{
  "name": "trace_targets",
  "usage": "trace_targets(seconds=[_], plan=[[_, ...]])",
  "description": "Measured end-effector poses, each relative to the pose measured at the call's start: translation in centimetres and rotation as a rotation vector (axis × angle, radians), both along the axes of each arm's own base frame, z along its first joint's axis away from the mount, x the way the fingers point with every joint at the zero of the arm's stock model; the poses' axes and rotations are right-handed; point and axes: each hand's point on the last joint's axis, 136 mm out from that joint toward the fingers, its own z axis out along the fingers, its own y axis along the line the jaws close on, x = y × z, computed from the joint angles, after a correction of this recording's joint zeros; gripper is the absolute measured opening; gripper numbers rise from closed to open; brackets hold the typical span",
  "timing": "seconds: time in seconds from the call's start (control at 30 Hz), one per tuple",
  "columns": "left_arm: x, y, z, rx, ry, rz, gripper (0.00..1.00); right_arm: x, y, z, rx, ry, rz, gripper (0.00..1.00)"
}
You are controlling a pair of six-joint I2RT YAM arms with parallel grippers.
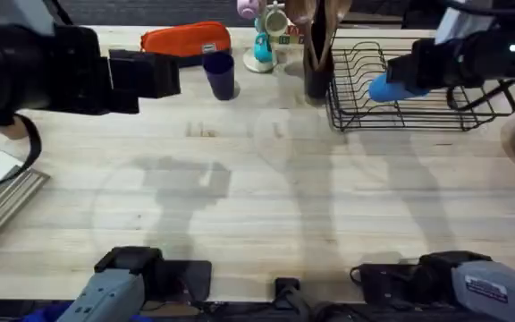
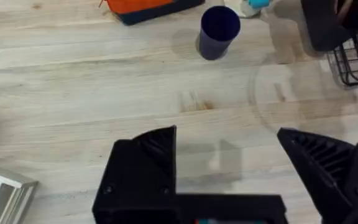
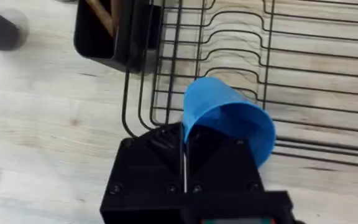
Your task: Pick up the cup on the table and put them onto the rack.
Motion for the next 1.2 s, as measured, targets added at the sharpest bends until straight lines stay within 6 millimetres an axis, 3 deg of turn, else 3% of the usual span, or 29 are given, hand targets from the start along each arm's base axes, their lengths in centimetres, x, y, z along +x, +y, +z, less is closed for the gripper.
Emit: trace_targets(seconds=[0.37,0.53,0.93,1.2], plan=[[0.0,0.0,0.0,0.000,0.000,0.000,0.993,0.2,4.8,-3.0,-0.050,0.066,0.198,0.031],[0.0,0.0,0.0,0.000,0.000,0.000,0.993,-0.2,5.9,-4.8,-0.076,0.121,0.254,0.030],[0.0,0.0,0.0,0.000,0.000,0.000,0.993,0.0,5.1,-5.5,-0.177,0.129,0.281,0.030],[0.0,0.0,0.0,0.000,0.000,0.000,0.993,0.5,4.8,-7.1,-0.218,0.161,0.295,0.030]])
